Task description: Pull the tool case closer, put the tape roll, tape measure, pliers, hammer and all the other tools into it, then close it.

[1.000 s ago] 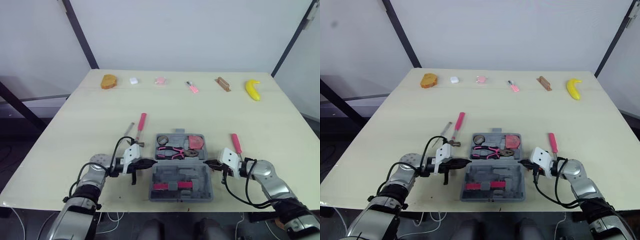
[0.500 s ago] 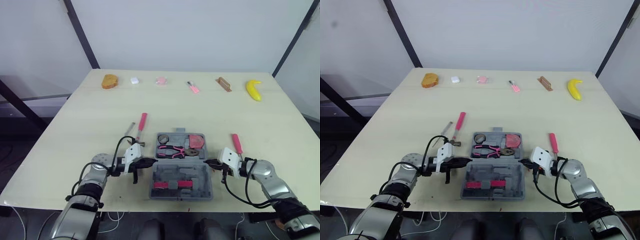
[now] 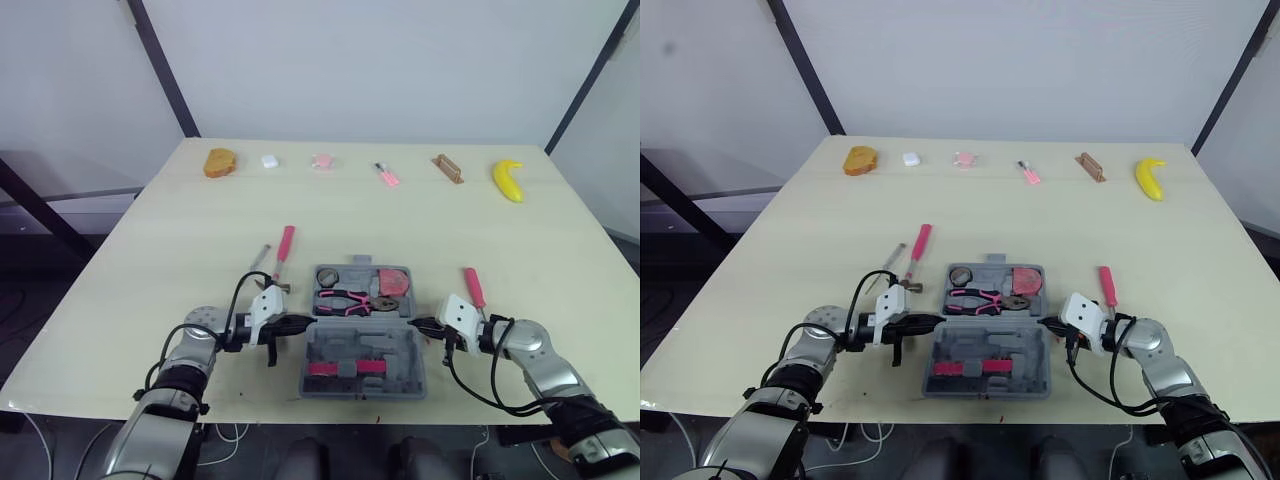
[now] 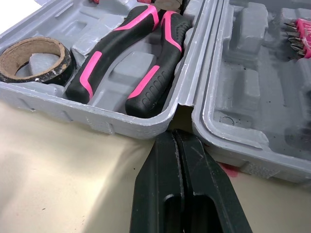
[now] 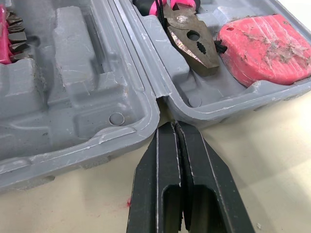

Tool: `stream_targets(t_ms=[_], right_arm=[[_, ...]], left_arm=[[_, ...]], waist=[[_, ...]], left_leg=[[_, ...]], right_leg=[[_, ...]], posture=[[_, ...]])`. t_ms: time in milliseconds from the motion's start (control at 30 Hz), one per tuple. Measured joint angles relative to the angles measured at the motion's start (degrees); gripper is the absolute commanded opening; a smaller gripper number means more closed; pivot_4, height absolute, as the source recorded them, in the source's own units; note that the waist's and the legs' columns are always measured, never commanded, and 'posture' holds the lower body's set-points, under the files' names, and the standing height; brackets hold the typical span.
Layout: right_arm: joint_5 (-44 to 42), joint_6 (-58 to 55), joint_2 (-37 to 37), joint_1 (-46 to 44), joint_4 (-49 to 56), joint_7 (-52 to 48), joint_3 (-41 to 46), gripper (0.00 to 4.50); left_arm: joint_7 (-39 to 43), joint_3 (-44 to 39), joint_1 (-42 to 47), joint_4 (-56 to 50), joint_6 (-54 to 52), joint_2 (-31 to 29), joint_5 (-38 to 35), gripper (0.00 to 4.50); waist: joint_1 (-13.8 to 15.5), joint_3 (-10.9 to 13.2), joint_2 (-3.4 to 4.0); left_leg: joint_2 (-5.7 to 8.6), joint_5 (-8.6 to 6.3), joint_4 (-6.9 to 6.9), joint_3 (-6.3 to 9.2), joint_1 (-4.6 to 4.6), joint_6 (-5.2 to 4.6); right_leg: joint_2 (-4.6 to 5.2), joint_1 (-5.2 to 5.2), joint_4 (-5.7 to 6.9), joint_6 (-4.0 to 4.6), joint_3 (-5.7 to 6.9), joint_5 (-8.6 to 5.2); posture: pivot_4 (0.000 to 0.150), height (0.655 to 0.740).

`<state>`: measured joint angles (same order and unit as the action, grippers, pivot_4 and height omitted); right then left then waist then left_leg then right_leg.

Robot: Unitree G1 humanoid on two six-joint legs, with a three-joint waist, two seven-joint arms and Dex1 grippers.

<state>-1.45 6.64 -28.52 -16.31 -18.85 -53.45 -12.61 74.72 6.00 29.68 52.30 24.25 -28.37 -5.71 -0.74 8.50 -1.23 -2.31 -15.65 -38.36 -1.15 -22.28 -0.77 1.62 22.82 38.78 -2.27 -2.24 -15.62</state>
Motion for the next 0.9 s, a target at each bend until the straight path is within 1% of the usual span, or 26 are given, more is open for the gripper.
stream_targets(t_ms=[900], right_arm=[[1.41,3.67,3.02,-0.5,-4.06,1.68,0.74,0.05]], left_arm=[[0.48,-0.04,-0.78,-1.17,-0.13,-0.88,-0.03,0.0]], waist=[[-0.18,0.0,0.0]], left_leg=[[-0.01,0.0,0.01,0.01,0.01,0.0]], right_leg=[[-0.01,0.01,0.01,0.0,-0.01,0.0]], posture=[[0.15,0.74]])
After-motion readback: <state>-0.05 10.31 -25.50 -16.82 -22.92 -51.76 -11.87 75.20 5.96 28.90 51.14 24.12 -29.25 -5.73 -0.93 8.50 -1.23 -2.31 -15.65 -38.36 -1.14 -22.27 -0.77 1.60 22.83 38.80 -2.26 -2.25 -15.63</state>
